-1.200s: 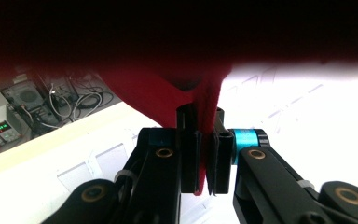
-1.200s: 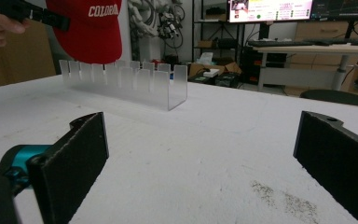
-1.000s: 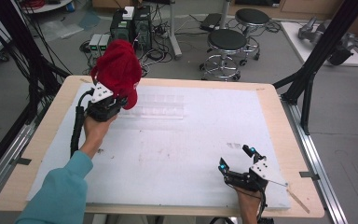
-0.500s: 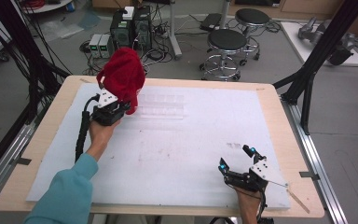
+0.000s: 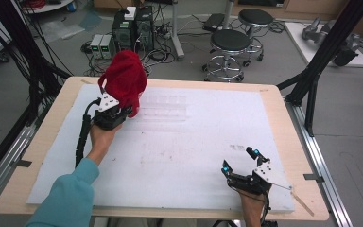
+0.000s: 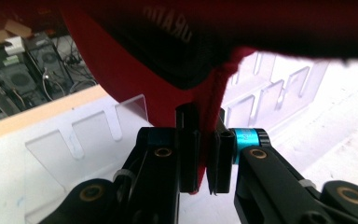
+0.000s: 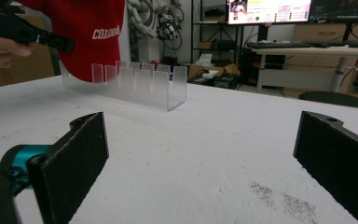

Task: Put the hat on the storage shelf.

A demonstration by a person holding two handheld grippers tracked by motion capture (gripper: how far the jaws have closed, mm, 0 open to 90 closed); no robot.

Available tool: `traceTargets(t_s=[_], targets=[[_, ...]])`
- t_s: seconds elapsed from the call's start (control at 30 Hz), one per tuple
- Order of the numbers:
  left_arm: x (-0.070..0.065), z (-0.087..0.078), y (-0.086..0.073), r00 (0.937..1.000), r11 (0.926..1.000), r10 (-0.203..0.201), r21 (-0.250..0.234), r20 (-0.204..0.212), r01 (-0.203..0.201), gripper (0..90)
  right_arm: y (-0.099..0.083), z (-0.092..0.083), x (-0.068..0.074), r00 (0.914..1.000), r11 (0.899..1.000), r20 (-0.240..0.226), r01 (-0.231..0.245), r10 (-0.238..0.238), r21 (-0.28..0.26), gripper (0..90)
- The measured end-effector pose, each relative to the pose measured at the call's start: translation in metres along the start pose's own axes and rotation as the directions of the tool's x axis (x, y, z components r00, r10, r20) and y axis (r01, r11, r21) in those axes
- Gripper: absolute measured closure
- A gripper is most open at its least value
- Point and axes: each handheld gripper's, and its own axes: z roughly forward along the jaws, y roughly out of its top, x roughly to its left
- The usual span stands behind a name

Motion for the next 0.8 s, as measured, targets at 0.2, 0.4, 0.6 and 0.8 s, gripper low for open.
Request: traceTargets(t_s=[0.2,0.4,0.6,0.8], targets=[[0.002,-0.004,-0.007,0.9998,0.9999,-0.017,-0.003,0.01,0.017,80.9,0.0,0.0,0.0,1.0,1.0,0.005,0.007,-0.007,-0.006,2.0],[0.004,-0.006,-0.008,0.9989,0.999,-0.043,-0.005,0.018,0.044,46.6,0.0,0.0,0.0,1.0,1.0,0.007,0.004,-0.004,-0.006,2.0],[0.009,-0.023,-0.007,0.9958,0.999,-0.019,-0.039,0.09,0.022,28.1,0.0,-0.001,0.001,1.0,1.0,0.007,0.006,-0.006,-0.006,2.0],[0.014,-0.056,-0.016,0.9924,0.9962,0.054,-0.074,0.11,-0.046,25.6,0.0,-0.001,0.001,0.9999,1.0,0.008,0.015,-0.015,-0.007,2.0]])
